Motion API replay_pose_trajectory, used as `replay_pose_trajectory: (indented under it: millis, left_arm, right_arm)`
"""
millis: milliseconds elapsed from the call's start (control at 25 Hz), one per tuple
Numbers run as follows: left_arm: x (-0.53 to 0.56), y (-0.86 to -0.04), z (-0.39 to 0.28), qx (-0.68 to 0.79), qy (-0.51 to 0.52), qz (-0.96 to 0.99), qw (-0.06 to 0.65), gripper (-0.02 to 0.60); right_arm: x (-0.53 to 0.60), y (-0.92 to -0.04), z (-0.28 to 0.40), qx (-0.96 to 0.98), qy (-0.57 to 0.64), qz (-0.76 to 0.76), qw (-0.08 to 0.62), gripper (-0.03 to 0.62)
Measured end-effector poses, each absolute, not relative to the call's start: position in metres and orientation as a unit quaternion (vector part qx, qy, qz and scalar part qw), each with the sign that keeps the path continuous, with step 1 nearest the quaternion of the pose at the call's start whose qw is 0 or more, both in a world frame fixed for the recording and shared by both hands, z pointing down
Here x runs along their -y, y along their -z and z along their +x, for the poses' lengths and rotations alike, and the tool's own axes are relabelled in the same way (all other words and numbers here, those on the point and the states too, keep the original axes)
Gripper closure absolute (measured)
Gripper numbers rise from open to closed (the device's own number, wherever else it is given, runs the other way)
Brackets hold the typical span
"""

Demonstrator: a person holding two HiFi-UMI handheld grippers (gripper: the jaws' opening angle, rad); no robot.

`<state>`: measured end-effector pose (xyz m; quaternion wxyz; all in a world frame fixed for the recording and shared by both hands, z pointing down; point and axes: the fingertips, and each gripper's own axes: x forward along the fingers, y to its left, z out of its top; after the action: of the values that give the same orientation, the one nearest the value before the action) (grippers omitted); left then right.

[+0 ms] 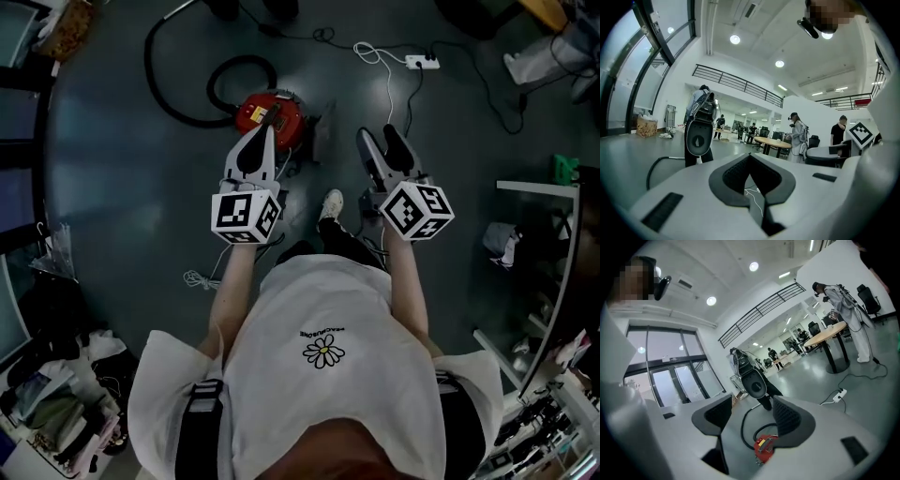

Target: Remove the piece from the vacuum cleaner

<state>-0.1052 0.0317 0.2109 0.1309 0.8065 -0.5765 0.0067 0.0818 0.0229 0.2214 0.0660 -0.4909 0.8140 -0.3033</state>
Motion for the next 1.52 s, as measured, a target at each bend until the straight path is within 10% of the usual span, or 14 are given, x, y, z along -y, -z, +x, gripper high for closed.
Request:
replay_pose_trajectory:
  millis: [560,1520]
  left_arm:
    - [0.074,-0.272,-0.114,0.600,-0.100,0.783,0.133,0.577]
    - [0.134,-0.698,-0.093,0.455,-0.400,0.747,0.274,0.577]
  right_arm:
    - [0.081,-0.303,0.065,-0.789,0.406,-0.461,0.012,0.307]
    - [0.178,-0.730,0.030,-0.597,0.637,-0.466,-0.142,0.307]
